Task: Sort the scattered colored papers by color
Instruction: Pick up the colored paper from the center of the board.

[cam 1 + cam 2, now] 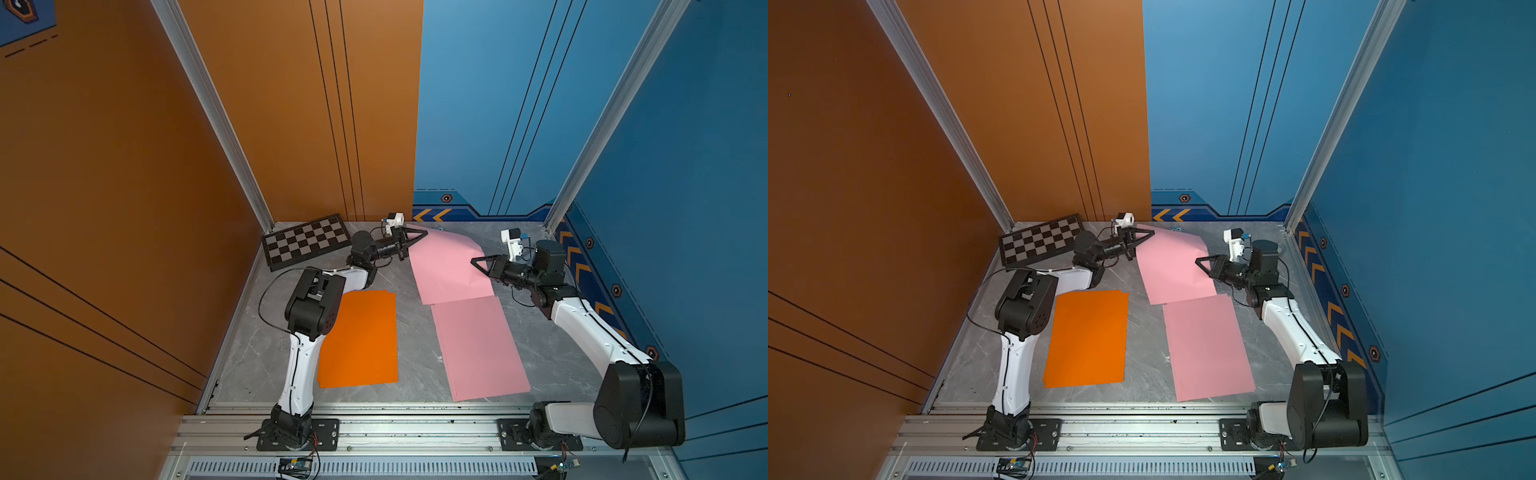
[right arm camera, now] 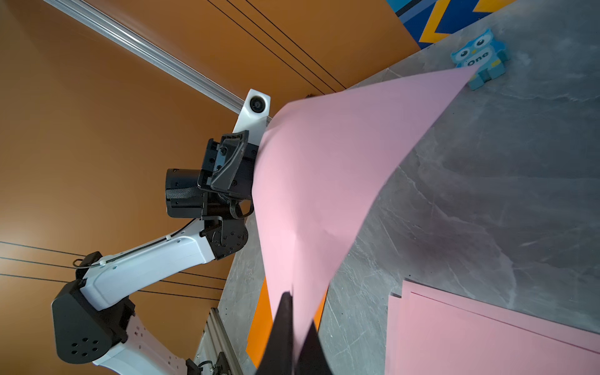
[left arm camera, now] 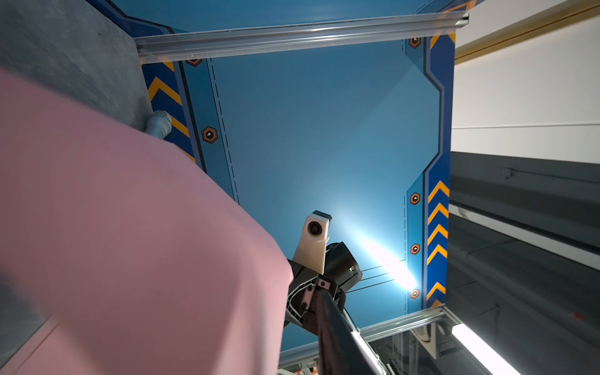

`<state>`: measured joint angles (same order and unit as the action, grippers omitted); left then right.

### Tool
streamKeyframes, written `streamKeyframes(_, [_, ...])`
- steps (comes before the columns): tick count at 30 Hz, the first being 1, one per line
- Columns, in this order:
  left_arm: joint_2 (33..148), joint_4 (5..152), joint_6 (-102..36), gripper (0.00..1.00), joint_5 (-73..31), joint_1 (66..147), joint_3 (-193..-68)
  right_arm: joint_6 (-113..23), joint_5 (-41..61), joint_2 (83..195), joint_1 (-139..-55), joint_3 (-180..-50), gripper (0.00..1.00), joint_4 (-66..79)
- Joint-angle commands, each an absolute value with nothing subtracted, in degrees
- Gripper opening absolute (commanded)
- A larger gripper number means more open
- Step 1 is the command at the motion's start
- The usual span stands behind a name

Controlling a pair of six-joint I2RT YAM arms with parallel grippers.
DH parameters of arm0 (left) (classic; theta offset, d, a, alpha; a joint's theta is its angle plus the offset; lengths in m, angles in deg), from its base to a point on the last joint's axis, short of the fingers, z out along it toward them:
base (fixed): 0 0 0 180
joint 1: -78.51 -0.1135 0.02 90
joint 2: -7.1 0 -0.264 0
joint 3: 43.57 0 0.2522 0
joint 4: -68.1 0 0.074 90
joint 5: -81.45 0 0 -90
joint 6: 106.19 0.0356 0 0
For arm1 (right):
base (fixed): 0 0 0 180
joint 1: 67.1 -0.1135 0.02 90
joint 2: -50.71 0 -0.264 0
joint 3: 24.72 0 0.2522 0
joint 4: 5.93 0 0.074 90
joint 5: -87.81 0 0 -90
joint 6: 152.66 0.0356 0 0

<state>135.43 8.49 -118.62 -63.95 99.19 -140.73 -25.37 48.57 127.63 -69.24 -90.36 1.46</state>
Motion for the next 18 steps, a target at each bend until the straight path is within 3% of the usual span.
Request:
streamKeyframes(1, [132.14,10.71,-114.13,0.24,-66.14,98.76,-140.05,-26.63,47.27,127.06,-68.69,-89.68,0.00,2.78])
streamKeyframes(5, [130.14,16.94,-108.80,0.12,-66.73,98.82,-139.18,-26.89,46.32,126.96,-68.45,-89.29,0.01,3.23])
streamKeyframes(8, [128.50,22.84,-103.92,0.06,-67.50,99.13,-138.99,-28.09,44.43,126.74,-68.17,-89.37,0.07,5.34])
streamKeyframes(10, [127.21,27.04,-100.61,0.05,-67.62,99.51,-138.88,-29.05,42.15,126.36,-67.75,-89.71,0.21,7.51])
streamKeyframes(12, [125.55,33.76,-95.27,0.01,-67.47,100.01,-138.99,-29.75,41.30,126.16,-67.12,-90.10,0.27,9.16])
streamKeyframes(13, [124.80,36.63,-92.88,0.00,-67.15,100.19,-138.98,-29.84,40.57,126.14,-66.79,-90.44,0.35,10.11])
streamKeyframes(15, [123.21,44.09,-87.17,0.00,-66.47,100.65,-139.58,-30.43,37.47,125.86,-65.76,-91.03,0.50,13.13])
streamKeyframes(18, [120.93,57.14,-77.84,0.00,-64.69,102.04,-141.52,-31.30,31.04,125.03,-64.07,-92.42,0.65,19.30])
